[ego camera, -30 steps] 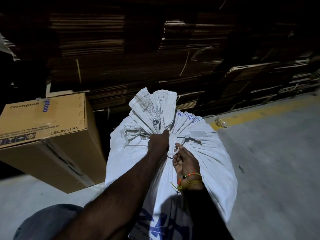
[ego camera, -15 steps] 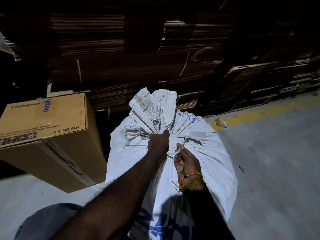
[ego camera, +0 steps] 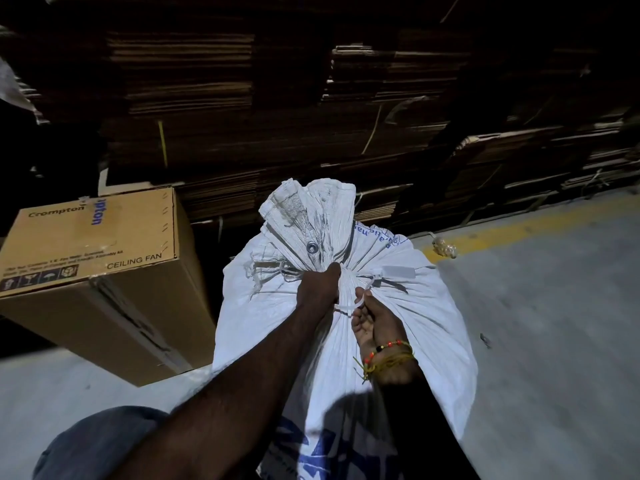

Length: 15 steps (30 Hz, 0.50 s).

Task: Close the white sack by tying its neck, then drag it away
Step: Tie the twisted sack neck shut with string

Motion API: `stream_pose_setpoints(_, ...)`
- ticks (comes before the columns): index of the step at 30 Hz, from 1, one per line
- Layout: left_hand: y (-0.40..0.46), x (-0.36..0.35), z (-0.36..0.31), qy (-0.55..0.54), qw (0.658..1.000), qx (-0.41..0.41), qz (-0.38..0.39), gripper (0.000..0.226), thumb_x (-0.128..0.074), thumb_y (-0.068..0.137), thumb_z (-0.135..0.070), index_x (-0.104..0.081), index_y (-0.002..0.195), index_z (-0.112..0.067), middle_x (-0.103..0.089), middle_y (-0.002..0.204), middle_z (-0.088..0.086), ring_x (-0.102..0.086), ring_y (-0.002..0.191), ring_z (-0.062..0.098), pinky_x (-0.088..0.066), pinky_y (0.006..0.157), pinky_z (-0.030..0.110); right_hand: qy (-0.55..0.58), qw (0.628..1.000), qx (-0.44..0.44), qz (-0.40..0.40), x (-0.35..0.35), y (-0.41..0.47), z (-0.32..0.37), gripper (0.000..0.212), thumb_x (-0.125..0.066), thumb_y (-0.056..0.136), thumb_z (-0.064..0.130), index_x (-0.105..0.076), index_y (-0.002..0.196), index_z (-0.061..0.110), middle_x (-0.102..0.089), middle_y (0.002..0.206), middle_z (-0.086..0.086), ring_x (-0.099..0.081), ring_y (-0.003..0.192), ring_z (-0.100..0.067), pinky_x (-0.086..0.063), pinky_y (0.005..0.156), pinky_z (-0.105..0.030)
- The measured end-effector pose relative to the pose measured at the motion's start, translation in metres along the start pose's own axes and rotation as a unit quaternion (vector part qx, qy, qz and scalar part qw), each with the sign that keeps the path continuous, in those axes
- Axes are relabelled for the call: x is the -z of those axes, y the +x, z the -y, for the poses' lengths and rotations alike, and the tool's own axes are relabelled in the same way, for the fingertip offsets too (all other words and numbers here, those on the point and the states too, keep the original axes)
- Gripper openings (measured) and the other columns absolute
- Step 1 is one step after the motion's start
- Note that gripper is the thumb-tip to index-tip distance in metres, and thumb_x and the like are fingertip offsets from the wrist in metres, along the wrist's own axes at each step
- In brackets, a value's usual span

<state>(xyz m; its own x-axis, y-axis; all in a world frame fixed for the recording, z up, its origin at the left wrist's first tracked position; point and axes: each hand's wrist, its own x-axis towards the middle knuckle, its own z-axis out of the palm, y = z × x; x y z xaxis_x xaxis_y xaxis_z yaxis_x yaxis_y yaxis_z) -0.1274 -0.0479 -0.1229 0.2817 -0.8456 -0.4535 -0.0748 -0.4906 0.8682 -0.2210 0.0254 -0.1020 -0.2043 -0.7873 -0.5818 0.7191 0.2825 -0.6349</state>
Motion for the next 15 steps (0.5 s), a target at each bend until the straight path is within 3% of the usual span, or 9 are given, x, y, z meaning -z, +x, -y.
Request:
stream_pose_setpoints(3,0.006,-0.002,0.006,-0.033,0.999,-0.004,0.002,0.071,-0.061,0.052,-0.060,-0.072,0.091,-0.002,-0.076,0.090,0.015,-0.073,0.087,0.031,-0.058,0.081,0.046,-0.003,1.000,-0.012,-0.005,-0.001,0.003,0.003,0.017,-0.057,0.093,0.013,-0.067,0.093,0.000,-0.057,0.050,0.000,-0.052,0.036,-0.003,-0.046,0.039,-0.013)
stream_pose_setpoints(7,0.005,-0.001,0.008,-0.049,0.999,-0.004,0.011,0.069,-0.063,0.054,-0.057,-0.073,0.093,0.000,-0.076,0.092,0.014,-0.072,0.091,0.031,-0.057,0.076,0.040,-0.014,0.999,0.015,-0.030,-0.001,0.008,0.007,0.020,-0.061,0.090,0.008,-0.059,0.072,0.001,-0.055,0.040,-0.003,-0.049,0.031,-0.006,-0.043,0.037,-0.013)
stream_pose_setpoints(8,0.006,-0.001,0.008,-0.052,0.999,-0.001,0.011,0.072,-0.063,0.054,-0.057,-0.072,0.093,0.002,-0.076,0.094,0.017,-0.072,0.091,0.033,-0.057,0.076,0.042,-0.022,0.999,0.025,-0.029,-0.001,0.011,0.009,0.017,-0.061,0.090,0.007,-0.057,0.075,0.000,-0.053,0.040,-0.005,-0.047,0.030,-0.007,-0.042,0.036,-0.013)
stream_pose_setpoints(10,0.006,-0.001,0.008,-0.055,0.998,-0.002,0.013,0.073,-0.063,0.053,-0.057,-0.071,0.093,0.003,-0.076,0.094,0.017,-0.072,0.090,0.034,-0.057,0.075,0.040,-0.036,0.998,0.046,-0.032,-0.001,0.017,0.011,0.013,-0.061,0.090,0.005,-0.052,0.099,0.003,-0.050,0.046,-0.010,-0.044,0.029,-0.008,-0.040,0.035,-0.014)
stream_pose_setpoints(13,0.004,0.001,0.007,-0.058,0.998,-0.004,0.019,0.070,-0.064,0.052,-0.056,-0.074,0.098,-0.004,-0.077,0.096,0.011,-0.072,0.090,0.026,-0.057,0.083,0.036,-0.061,0.995,0.070,-0.035,-0.001,0.021,0.017,0.053,-0.062,0.089,0.001,-0.037,0.131,0.022,-0.051,0.060,-0.014,-0.049,0.031,-0.009,-0.042,0.036,-0.016)
stream_pose_setpoints(15,0.004,0.002,0.006,-0.062,0.998,-0.003,0.021,0.072,-0.064,0.051,-0.057,-0.073,0.101,-0.005,-0.076,0.098,0.007,-0.072,0.092,0.023,-0.057,0.089,0.042,-0.088,0.993,0.072,-0.015,0.000,0.020,0.021,0.061,-0.061,0.089,0.001,-0.036,0.140,0.022,-0.053,0.066,-0.014,-0.053,0.035,-0.010,-0.045,0.039,-0.017)
